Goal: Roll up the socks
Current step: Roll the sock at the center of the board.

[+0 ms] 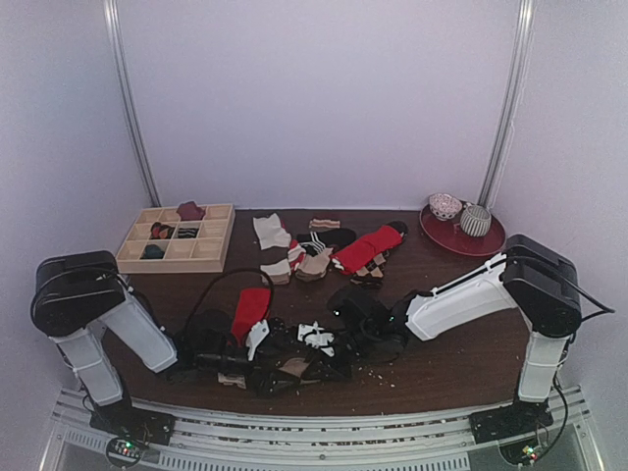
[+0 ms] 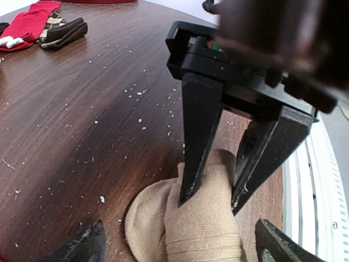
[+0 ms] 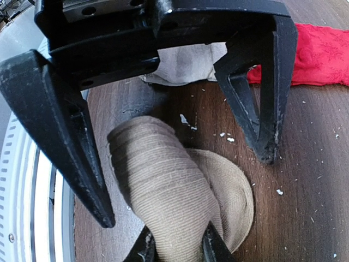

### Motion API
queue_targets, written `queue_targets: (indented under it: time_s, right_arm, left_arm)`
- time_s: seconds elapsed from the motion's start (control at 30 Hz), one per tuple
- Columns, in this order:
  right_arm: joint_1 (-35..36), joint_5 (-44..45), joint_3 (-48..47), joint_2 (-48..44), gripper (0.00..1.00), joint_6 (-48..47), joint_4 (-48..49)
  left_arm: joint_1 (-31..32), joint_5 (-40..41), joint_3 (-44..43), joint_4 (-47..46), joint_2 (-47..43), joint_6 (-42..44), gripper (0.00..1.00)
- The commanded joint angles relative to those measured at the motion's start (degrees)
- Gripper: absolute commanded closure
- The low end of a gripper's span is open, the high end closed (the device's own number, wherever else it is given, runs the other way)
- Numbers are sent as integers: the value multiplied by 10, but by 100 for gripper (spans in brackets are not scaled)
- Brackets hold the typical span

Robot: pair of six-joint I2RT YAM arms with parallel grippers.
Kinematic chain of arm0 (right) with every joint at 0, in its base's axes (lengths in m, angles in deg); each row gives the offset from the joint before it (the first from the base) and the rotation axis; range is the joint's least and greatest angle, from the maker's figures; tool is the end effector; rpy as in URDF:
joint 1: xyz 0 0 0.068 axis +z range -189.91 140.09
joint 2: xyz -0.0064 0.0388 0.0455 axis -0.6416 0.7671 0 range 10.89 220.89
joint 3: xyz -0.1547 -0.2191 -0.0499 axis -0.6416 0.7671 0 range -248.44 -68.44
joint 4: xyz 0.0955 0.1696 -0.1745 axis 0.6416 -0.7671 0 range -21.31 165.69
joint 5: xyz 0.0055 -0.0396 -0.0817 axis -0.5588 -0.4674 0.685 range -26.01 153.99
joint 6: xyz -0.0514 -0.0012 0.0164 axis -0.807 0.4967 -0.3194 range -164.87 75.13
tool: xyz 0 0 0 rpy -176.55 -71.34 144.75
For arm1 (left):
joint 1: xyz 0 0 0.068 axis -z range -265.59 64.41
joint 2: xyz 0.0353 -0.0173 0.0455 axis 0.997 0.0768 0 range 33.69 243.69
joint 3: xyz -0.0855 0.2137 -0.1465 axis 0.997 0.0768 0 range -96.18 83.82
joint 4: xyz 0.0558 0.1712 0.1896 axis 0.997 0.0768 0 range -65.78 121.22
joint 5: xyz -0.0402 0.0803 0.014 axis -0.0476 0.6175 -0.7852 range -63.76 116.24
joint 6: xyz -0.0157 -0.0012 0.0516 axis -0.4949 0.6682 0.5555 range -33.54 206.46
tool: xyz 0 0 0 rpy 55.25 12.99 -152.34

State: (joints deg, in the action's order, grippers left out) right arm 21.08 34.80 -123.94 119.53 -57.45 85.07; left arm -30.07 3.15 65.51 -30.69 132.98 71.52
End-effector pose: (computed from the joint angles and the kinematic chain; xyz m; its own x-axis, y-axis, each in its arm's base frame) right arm 0.1668 0.3366 0.1310 -0.1238 -0.6154 -0.7784 -0.9849 -0.0192 0.1719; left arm 0.1334 -0.2191 0.0946 -0.4872 0.2906 -0.8235 0.8613 0.3158 -0.3981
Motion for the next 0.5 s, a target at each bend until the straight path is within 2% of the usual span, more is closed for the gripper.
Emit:
queue_targets:
  time_s: [0.0,0.17,0.33,0.47]
  right_arm:
    - [-2,78,41,54,79,-1,-139]
    - [-4,78,42,58,79,0,-137]
    - [-7,80,44,58,79,0,-137]
    - [-9,82,42,58,79,-1,-142]
  left_arm:
    - [1,-22,1,-11,18,-14,9]
    - [1,-20,12,15,5,-13,14]
    - [1,13,38,20,-26,-18,12]
    - [1,4,20,26,-10,-9,11]
